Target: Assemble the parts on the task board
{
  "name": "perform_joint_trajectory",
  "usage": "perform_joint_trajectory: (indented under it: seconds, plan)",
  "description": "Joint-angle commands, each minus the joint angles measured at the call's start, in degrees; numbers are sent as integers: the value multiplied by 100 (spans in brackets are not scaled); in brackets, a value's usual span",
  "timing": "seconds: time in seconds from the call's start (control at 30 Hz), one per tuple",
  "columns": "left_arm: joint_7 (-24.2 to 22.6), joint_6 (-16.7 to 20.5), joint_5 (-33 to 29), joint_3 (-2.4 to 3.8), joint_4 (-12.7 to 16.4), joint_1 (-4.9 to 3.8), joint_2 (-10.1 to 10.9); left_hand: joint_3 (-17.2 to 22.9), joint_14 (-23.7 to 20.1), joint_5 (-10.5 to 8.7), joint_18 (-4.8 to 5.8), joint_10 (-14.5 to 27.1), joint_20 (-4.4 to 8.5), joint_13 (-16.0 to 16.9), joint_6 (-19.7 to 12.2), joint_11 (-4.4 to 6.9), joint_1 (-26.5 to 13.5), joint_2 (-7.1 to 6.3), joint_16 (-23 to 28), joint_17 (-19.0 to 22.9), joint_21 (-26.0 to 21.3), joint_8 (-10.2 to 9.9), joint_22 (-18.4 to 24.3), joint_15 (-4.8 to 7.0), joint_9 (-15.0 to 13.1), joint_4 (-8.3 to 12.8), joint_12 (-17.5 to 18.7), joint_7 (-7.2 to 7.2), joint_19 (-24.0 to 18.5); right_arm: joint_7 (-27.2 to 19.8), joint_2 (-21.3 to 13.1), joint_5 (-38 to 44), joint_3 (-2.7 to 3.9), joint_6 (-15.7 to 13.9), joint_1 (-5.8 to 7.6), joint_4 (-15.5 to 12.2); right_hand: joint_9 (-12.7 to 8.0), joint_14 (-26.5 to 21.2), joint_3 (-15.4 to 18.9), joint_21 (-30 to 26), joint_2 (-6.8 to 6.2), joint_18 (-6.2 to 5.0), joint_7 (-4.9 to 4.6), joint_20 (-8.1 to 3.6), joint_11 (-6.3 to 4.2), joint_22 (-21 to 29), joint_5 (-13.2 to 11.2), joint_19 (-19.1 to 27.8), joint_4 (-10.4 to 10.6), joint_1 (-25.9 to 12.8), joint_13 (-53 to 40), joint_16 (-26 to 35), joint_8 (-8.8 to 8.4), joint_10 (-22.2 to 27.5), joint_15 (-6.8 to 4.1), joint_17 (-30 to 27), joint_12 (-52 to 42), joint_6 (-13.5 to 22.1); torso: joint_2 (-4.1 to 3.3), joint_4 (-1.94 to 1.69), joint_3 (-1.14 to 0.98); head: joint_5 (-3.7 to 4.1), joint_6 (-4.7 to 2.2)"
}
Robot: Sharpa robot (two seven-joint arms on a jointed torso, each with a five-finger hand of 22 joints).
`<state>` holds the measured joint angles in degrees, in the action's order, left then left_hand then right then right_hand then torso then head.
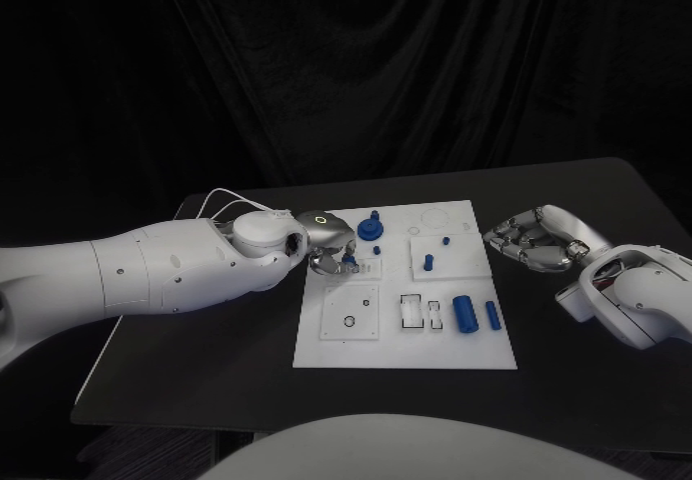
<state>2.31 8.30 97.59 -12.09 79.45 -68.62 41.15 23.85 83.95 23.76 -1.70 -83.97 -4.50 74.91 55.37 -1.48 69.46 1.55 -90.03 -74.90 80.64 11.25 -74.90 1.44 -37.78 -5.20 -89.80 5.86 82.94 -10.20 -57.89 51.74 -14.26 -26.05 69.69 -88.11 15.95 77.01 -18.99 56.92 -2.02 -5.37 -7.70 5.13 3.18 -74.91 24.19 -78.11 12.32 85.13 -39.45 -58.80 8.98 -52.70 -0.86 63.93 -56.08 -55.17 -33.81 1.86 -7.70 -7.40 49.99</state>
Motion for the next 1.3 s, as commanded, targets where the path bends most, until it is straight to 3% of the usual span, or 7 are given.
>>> perform_joint_trajectory:
  seconds: [0.03, 0.3, 0.53, 0.77, 1.03, 1.3]
  plan:
    - [607, 331, -1173, 3, 67, 16, 67, 118, 605, 45, -92, -603, -3, 1509, 154, 70, -42, -39, 3, -1510, -37, 141, -1160, 56, -48, 72, -20, -118, -49, 106, -7, 3, 4, 43, -11, -14, 7, -49, -37, -38, 11, -85, 17, 17, -15, -687, 29, 38, -12, 56, 5, 34, 26, 37, 9, -7, 35, 28, -4, -6, 2, -2, 1]
    - [1091, 423, -1632, 2, 205, 79, 206, 196, 605, 62, -92, -603, 39, 1509, 262, 125, -188, -75, 3, -1510, -42, 190, -1159, 108, -153, 86, -20, -166, -24, 112, 6, 3, 4, 39, -11, -3, 8, -50, -42, -45, 10, -86, 16, 17, -15, -685, 32, 41, -19, 61, 10, 35, 27, 42, 9, -8, 39, 28, 3, 4, 3, -31, 1]
    - [1416, 539, -2025, 2, 224, 173, 163, 336, 605, 79, -94, -603, 102, 1509, 355, 184, -307, -136, 3, -1510, -59, 209, -1154, 171, -245, 187, -20, -217, 2, 113, 15, 3, 4, 34, -11, -5, 10, -55, -45, -57, 9, -88, 16, 17, -14, -683, 36, 45, -25, 65, 19, 44, 30, 50, 9, -16, 46, 26, 5, 0, 0, -3, 1]
    - [1580, 763, -2713, 2, 242, 232, 104, 432, 605, 106, -109, -603, 135, 1509, 406, 211, -415, -153, 3, -1510, -125, 207, -1131, 202, -292, 217, -20, -237, -16, 119, 6, 3, 4, 19, -11, -9, 12, -56, -50, -63, 9, -89, 16, 17, -14, -681, 40, 48, -32, 71, 25, 43, 32, 56, 9, -15, 51, 22, 6, -2, 0, 13, 1]
    - [1594, 966, -2911, 2, 276, 258, 75, 497, 605, 132, -114, -603, 155, 1509, 452, 230, -490, -167, 3, -1510, -154, 210, -1121, 221, -322, 236, -20, -254, -17, 121, 23, 3, 4, 13, -11, 0, 14, -56, -54, -70, 9, -91, 16, 17, -14, -679, 44, 51, -40, 76, 25, 43, 34, 57, 9, -14, 51, 21, 1, 18, 7, -11, 1]
    - [1638, 994, -3149, 2, 274, 281, 41, 525, 605, 113, -116, -603, 162, 1509, 442, 231, -554, -171, 3, -1510, -173, 189, -1115, 225, -331, 230, -20, -251, -20, 130, 27, 3, 4, 5, -11, 1, 15, -60, -62, -77, 11, -92, 15, 17, -13, -678, 50, 54, -48, 83, 24, 50, 35, 57, 9, -20, 51, 22, -3, -1, -1, 32, 1]
